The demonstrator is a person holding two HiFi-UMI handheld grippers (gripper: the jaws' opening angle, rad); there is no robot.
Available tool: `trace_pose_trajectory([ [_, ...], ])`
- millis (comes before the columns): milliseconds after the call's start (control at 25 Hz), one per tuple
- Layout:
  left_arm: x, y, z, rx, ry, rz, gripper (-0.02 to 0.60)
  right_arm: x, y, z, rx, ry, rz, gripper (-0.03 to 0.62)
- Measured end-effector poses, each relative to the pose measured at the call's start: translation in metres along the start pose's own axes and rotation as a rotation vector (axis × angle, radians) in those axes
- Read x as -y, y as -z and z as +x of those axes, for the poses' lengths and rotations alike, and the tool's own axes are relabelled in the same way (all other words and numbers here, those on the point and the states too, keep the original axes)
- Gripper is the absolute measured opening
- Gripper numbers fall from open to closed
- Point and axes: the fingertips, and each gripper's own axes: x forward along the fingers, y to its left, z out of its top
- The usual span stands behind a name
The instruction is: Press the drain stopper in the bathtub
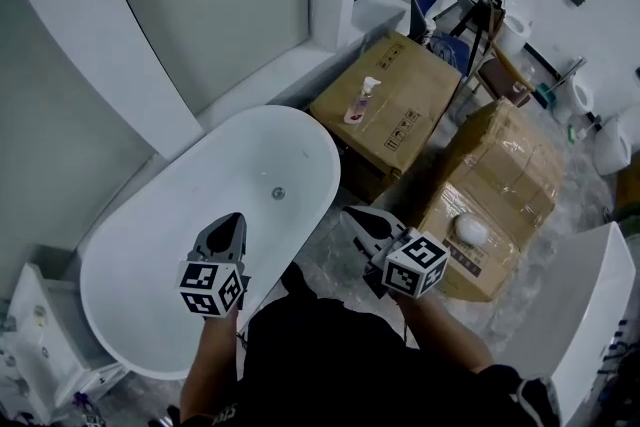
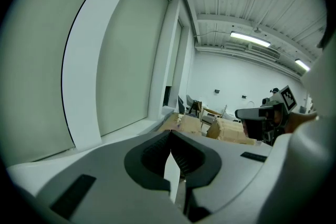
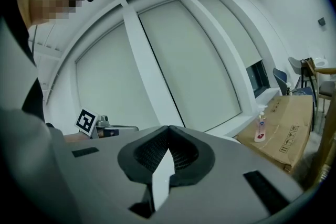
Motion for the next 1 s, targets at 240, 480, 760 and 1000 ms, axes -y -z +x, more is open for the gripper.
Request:
trace_pose_trajectory([
  [240, -0.059, -0.023, 0.041, 0.025, 0.004, 0.002, 0.014, 0.017, -0.026, 0.07, -0.036, 0.009, -0.048, 0.014],
  [480, -0.11, -0.03, 0.058, 0.03, 0.013, -0.032, 0.015, 0.016, -0.042, 0.134, -0.057, 0.015, -0.069, 0.014],
  [760, -0.145, -0.027, 0.068, 0.014, 0.001, -0.057, 0.015, 0.016, -0.04, 0.181, -0.095, -0.013, -0.057, 0.014],
  [1000, -0.167, -0.018, 0.09, -0.024, -0.022, -0.091, 0.015, 0.03, -0.034, 0.218, -0.149, -0.049, -0.042, 0.014],
])
